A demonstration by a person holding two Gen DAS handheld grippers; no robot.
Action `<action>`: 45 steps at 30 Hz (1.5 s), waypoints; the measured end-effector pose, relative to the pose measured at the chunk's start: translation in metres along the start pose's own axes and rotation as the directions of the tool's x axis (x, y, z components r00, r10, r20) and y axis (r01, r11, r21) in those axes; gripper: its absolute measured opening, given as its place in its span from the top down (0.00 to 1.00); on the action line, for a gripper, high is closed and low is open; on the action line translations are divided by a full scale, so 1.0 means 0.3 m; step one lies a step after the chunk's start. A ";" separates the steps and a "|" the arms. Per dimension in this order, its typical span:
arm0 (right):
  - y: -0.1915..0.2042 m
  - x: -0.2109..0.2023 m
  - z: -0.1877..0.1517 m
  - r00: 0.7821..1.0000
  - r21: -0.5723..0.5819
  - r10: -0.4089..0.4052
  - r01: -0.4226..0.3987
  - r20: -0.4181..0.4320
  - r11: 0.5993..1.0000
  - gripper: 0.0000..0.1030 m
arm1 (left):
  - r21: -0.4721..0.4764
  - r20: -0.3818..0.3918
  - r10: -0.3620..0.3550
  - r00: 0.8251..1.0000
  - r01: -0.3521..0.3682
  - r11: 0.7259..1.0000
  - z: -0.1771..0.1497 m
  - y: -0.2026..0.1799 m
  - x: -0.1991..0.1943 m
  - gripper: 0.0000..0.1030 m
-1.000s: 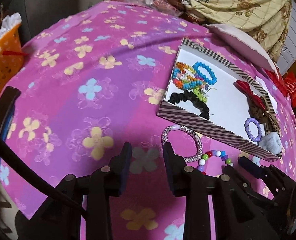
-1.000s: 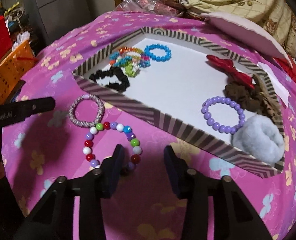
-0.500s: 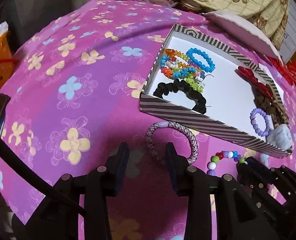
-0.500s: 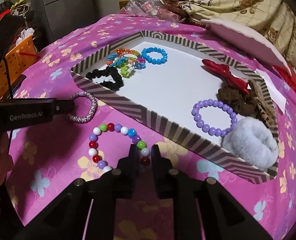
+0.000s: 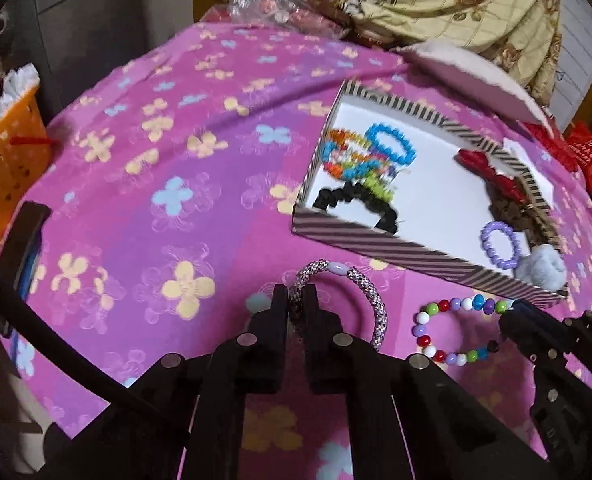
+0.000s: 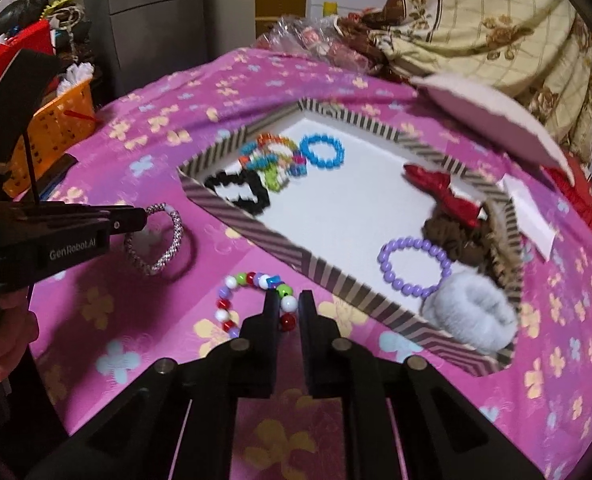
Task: Organize jewelry
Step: 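Carry both bracelets into the striped box and open both tools to release them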
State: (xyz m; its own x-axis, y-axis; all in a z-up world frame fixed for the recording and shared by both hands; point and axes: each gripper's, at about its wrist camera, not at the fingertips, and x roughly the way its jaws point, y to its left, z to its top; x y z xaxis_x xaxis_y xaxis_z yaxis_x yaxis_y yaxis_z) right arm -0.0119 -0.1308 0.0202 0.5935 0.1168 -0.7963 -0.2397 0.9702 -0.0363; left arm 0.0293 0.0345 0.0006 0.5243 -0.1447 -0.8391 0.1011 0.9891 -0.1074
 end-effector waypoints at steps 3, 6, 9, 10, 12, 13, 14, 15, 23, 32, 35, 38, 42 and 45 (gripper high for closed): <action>-0.001 -0.056 0.017 1.000 -0.005 -0.004 0.004 0.024 1.000 0.91 | 0.007 0.026 -0.011 1.000 0.011 1.000 0.005 -0.004 -0.048 0.75; -0.012 -0.114 0.030 0.999 -0.010 -0.018 0.018 0.045 1.000 0.91 | 0.014 0.049 -0.026 0.998 0.026 1.000 0.013 -0.011 -0.096 0.75; -0.032 -0.159 0.038 0.998 -0.010 -0.030 0.030 0.059 0.999 0.91 | 0.028 0.069 -0.038 0.997 0.036 0.999 0.022 -0.024 -0.134 0.75; -0.039 -0.173 0.041 0.997 -0.010 -0.035 0.035 0.063 0.999 0.91 | 0.031 0.073 -0.042 0.996 0.040 0.999 0.026 -0.029 -0.143 0.75; -0.054 -0.201 0.050 0.996 -0.012 -0.048 0.049 0.072 0.999 0.91 | 0.034 0.079 -0.059 0.995 0.057 0.998 0.036 -0.039 -0.164 0.75; -0.061 -0.214 0.055 0.996 -0.013 -0.053 0.054 0.075 0.998 0.91 | 0.036 0.081 -0.068 0.994 0.065 0.997 0.041 -0.044 -0.171 0.75; -0.072 -0.229 0.060 0.995 -0.013 -0.058 0.059 0.079 0.998 0.91 | 0.037 0.083 -0.074 0.994 0.071 0.997 0.046 -0.049 -0.180 0.75; -0.078 -0.236 0.062 0.995 -0.013 -0.061 0.062 0.081 0.998 0.91 | 0.040 0.088 -0.079 0.993 0.075 0.996 0.053 -0.054 -0.189 0.75; -0.149 -0.272 0.095 0.990 -0.014 -0.115 0.117 0.083 0.993 0.91 | 0.074 0.097 -0.083 0.992 0.076 0.994 0.087 -0.107 -0.200 0.75; -0.208 -0.229 0.136 0.987 -0.012 -0.146 0.146 0.061 0.989 0.91 | 0.103 0.073 -0.068 0.995 0.060 0.993 0.112 -0.172 -0.132 0.75; -0.225 -0.201 0.151 0.988 -0.006 -0.147 0.147 0.053 0.989 0.91 | 0.113 0.069 -0.060 0.996 0.052 0.992 0.120 -0.191 -0.107 0.75; -0.236 -0.177 0.165 0.988 0.000 -0.143 0.144 0.048 0.990 0.91 | 0.119 0.064 -0.056 0.996 0.048 0.992 0.128 -0.208 -0.085 0.75; -0.245 -0.145 0.190 0.990 0.005 -0.135 0.135 0.045 0.991 0.91 | 0.127 0.058 -0.050 0.997 0.043 0.991 0.137 -0.230 -0.059 0.75; -0.244 -0.119 0.212 0.990 -0.003 -0.134 0.134 0.040 0.991 0.91 | 0.135 0.055 -0.050 0.997 0.042 0.990 0.144 -0.250 -0.044 0.75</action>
State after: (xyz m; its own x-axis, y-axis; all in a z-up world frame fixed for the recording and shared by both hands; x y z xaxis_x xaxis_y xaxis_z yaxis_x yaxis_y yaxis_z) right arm 0.0332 -0.1926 0.0896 0.6504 -0.0061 -0.7596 -0.1602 0.9764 -0.1450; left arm 0.0515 -0.0389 0.0428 0.5646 -0.1955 -0.8019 0.2368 0.9691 -0.0696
